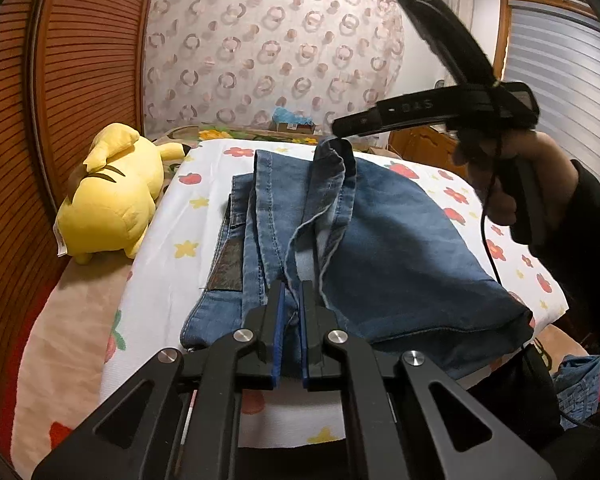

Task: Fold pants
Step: 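Open both tools and release the folded jeans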

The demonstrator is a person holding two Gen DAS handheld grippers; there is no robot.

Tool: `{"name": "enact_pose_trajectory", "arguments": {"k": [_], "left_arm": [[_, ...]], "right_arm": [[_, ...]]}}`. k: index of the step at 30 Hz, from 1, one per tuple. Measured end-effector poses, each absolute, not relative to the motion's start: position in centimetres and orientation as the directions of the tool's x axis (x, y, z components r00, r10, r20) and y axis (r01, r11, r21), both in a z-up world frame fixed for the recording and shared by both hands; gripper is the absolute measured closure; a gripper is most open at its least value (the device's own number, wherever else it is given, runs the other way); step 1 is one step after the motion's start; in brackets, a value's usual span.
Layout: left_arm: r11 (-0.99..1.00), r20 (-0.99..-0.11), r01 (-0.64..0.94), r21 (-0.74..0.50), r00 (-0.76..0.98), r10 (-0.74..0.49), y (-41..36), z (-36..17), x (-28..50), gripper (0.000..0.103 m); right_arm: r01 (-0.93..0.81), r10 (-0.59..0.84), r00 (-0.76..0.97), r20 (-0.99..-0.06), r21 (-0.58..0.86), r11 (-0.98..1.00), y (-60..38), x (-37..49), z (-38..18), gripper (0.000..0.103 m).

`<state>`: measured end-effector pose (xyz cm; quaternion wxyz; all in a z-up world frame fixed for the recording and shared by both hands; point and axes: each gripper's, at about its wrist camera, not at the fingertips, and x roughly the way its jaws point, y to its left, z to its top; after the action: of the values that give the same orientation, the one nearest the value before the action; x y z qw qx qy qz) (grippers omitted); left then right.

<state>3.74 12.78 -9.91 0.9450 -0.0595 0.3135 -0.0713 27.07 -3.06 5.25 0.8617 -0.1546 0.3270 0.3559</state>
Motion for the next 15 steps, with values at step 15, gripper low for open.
{"name": "enact_pose_trajectory", "arguments": {"k": [15], "left_arm": [[0.978,-0.555,0.133,-0.16,0.807,-0.201,11.3,-8.7,5.0,0.072]], "right_arm": [[-0.639,0.438,0.627,-0.644,-0.105,0.762,-15.1,21.0,7.3,0.06]]}}
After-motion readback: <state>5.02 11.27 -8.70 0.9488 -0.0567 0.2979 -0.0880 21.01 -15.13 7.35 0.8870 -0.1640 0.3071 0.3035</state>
